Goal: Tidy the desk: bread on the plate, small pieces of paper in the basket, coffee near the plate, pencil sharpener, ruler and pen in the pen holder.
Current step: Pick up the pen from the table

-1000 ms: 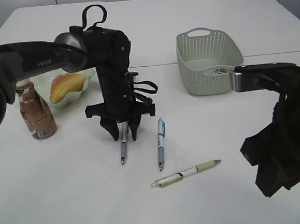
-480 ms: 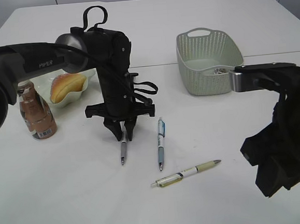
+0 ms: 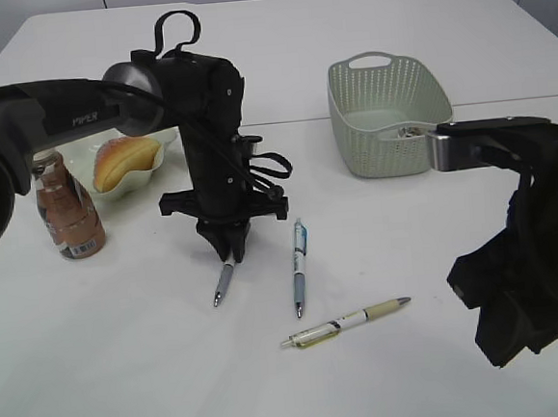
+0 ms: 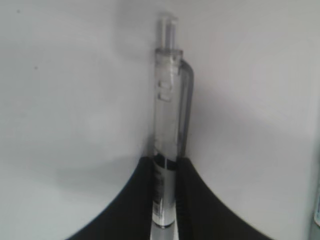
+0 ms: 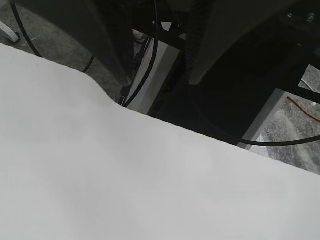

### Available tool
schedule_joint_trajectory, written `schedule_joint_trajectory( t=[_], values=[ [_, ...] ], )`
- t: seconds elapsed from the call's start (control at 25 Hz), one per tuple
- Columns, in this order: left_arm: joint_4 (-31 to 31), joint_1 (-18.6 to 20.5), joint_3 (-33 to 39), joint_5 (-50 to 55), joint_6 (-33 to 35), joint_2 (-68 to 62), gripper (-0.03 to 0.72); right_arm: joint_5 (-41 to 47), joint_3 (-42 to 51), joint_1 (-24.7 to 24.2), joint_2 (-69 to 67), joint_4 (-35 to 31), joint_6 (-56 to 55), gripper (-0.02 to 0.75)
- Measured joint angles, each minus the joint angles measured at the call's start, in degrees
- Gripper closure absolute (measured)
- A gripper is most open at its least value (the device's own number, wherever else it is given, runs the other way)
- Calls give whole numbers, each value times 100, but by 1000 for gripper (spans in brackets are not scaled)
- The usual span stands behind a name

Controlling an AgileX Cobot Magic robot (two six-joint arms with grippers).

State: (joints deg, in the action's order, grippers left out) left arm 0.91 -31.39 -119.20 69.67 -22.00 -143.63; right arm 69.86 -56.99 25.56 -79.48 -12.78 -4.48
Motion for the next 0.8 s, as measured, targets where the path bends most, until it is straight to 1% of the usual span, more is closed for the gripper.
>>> schedule_joint_trajectory(
  t=[0.12, 0.32, 0.44, 0.52, 0.68, 0.8],
  values=[
    [0, 0, 0, 0, 107, 36, 623, 0, 0, 0, 0, 0, 0, 478],
    [207, 0, 46, 0, 328, 323, 623, 0, 0, 0, 0, -14, 0, 478],
    [221, 0, 385, -10, 396, 596, 623, 0, 0, 0, 0, -55, 0, 478],
    [160, 0, 755, -10, 407, 815, 623, 0, 0, 0, 0, -77, 0, 478],
    [-165, 0, 1345, -10, 407, 1264, 623, 0, 0, 0, 0, -85, 0, 478],
    [-420, 0, 1535, -10, 420, 1616, 623, 0, 0, 0, 0, -85, 0, 478]
  ],
)
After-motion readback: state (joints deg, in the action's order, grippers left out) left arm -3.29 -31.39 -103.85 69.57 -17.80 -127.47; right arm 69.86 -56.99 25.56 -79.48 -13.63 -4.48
